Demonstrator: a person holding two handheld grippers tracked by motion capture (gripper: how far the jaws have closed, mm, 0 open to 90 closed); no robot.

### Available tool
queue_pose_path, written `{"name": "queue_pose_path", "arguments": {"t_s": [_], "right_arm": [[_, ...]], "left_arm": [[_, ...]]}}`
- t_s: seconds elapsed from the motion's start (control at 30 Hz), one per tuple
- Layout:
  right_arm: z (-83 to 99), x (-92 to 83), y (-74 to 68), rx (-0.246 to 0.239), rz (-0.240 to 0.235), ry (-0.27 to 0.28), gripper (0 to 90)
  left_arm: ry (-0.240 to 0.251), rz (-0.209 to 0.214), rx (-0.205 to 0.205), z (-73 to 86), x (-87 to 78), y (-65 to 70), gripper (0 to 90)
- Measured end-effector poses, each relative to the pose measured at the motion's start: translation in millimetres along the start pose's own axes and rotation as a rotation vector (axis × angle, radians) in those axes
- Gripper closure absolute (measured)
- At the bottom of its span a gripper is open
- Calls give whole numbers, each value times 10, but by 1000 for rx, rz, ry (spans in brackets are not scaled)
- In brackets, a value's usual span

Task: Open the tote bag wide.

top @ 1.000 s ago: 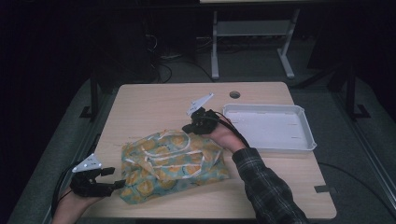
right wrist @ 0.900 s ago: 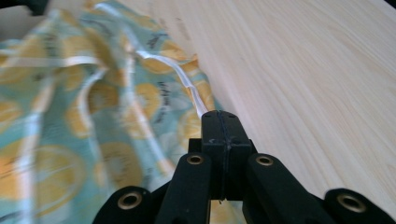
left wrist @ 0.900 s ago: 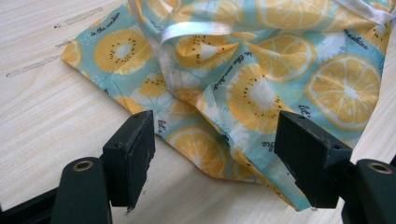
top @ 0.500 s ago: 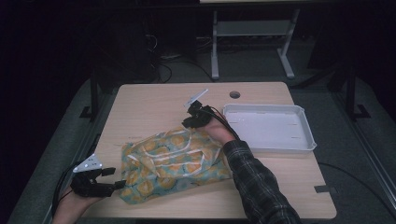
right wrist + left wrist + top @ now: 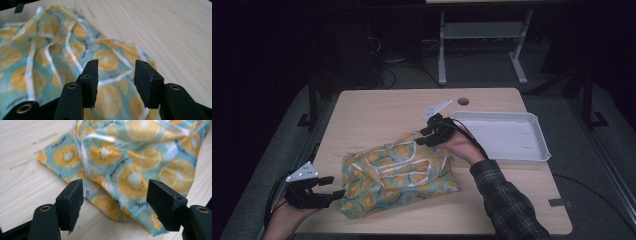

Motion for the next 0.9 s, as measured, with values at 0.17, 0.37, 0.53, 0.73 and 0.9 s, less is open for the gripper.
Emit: {"name": "queue_pose_path", "arguments": {"t_s": [0.17, 0.37, 0.53, 0.73, 0.9], "right_arm": [[156, -126, -88, -1, -8, 6, 516], [291, -218, -146, -29, -8, -9, 506], [375, -223, -179, -30, -14, -22, 503], [388, -134, -203, -42, -27, -35, 501], [377, -51, -250, -54, -46, -41, 499]], "left_arm": [[2, 11, 5, -118, -28, 27, 303], [15, 21, 30, -309, -46, 58, 319], [30, 31, 47, -506, -19, 61, 341], [31, 58, 68, -738, 103, 119, 358], [19, 79, 88, -872, 275, 139, 373]]}}
Point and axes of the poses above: each handheld gripper's, and its own axes: x roughly forward along the jaws, z roughly out of its underside, y roughly to its right, the point moved 9 cm from there along x, roughly forward along the jaws, and after that the axes turned 4 degrees about -x, right-handed, at the moved point
